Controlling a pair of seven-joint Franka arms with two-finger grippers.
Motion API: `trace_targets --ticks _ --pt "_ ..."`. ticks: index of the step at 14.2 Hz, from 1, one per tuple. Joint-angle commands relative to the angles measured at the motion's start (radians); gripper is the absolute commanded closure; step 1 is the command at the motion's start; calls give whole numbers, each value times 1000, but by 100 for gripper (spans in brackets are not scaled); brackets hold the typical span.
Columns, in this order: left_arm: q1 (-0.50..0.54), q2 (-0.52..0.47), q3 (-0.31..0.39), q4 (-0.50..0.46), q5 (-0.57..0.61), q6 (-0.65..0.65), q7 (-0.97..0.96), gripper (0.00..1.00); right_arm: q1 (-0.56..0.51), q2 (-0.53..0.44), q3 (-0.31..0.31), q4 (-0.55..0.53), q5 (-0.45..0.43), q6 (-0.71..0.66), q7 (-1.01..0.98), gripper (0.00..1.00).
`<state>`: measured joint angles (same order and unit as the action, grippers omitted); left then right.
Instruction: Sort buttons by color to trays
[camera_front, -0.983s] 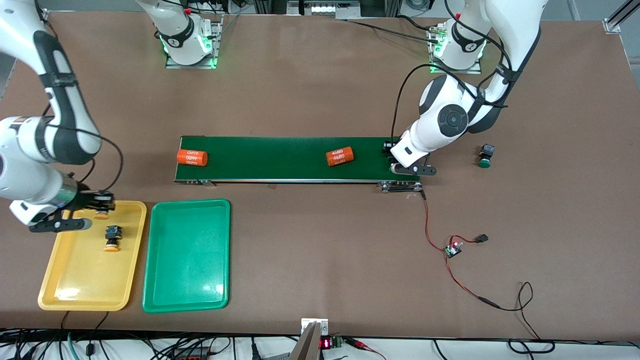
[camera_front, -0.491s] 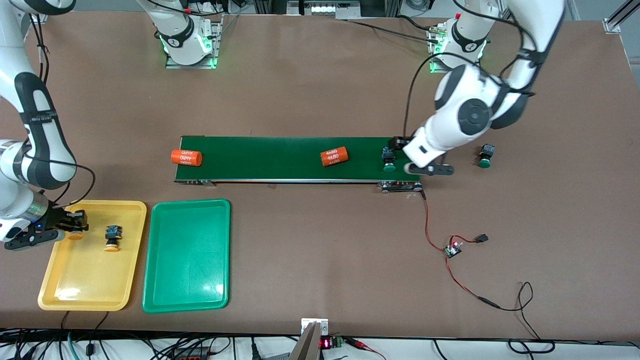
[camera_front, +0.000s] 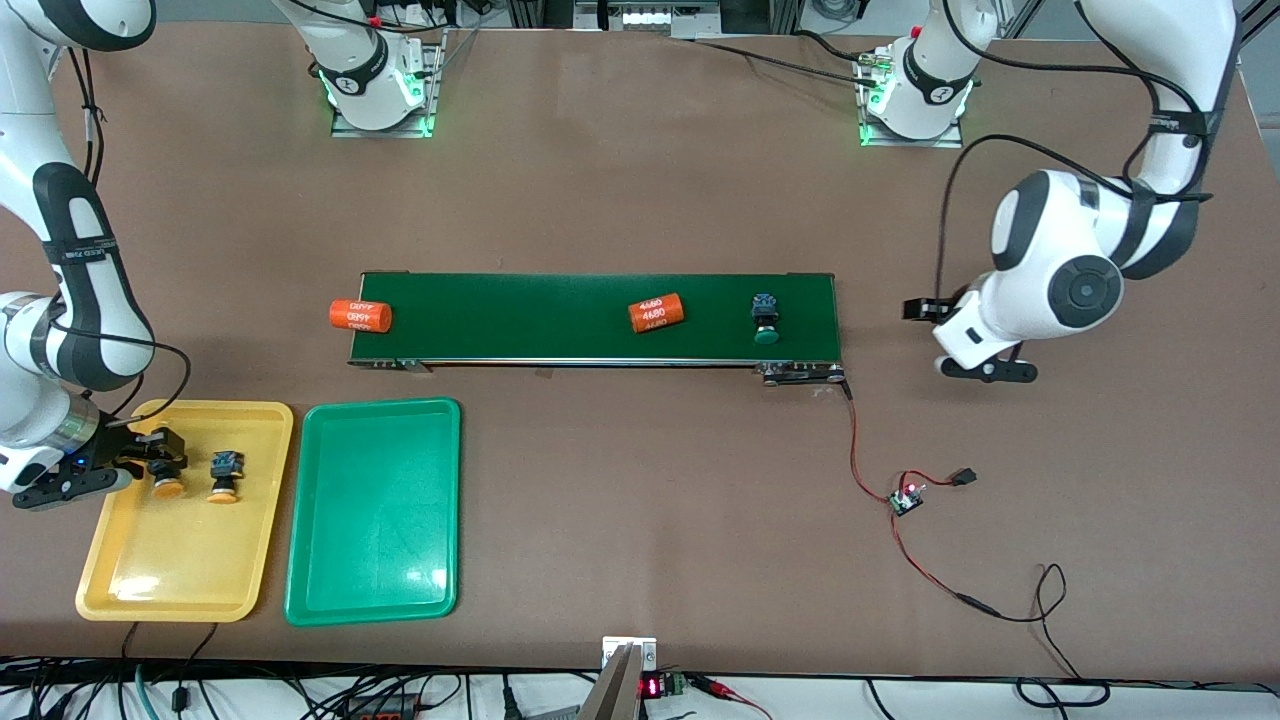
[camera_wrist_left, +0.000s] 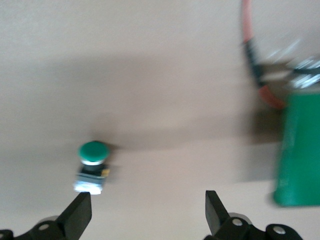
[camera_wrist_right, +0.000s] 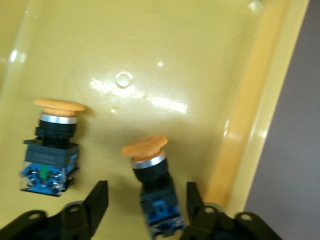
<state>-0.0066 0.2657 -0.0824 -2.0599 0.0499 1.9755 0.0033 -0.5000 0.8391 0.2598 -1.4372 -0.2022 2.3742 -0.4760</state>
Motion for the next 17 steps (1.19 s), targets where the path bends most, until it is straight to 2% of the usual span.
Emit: trace_targets --ticks 1,3,4,6,7,8,9,10,12,13,14,16,17 --pt "-1 -17 73 -87 36 31 154 0 8 -136 48 -99 15 -132 156 0" --pt "5 -29 127 -181 36 161 269 0 27 -275 88 -210 15 -222 319 0" --pt "5 -28 159 -219 36 243 347 0 37 -367 94 -298 17 -230 377 0" --pt "5 -20 199 -278 36 368 452 0 37 -547 146 -470 24 -236 459 0" --pt "5 -20 202 -308 35 405 452 0 38 -631 166 -533 80 -269 509 0" --pt "5 -19 202 -337 35 439 451 0 41 -690 188 -573 172 -297 532 0" --pt "7 -19 202 -365 35 475 448 0 43 -742 206 -618 252 -293 537 0" --pt "7 -19 201 -385 33 503 446 0 57 -780 229 -640 289 -296 549 0" --pt "7 -10 201 -396 30 508 446 0 110 -798 239 -652 288 -300 672 0" --pt "7 0 201 -398 30 525 446 3 161 -798 239 -652 288 -294 739 0" --pt "5 10 201 -405 30 551 446 18 213 -798 239 -651 288 -283 823 0" --pt "5 14 201 -405 30 553 446 58 332 -790 239 -655 282 -247 988 0" --pt "7 12 201 -404 30 548 446 66 383 -785 239 -663 282 -221 1055 0"
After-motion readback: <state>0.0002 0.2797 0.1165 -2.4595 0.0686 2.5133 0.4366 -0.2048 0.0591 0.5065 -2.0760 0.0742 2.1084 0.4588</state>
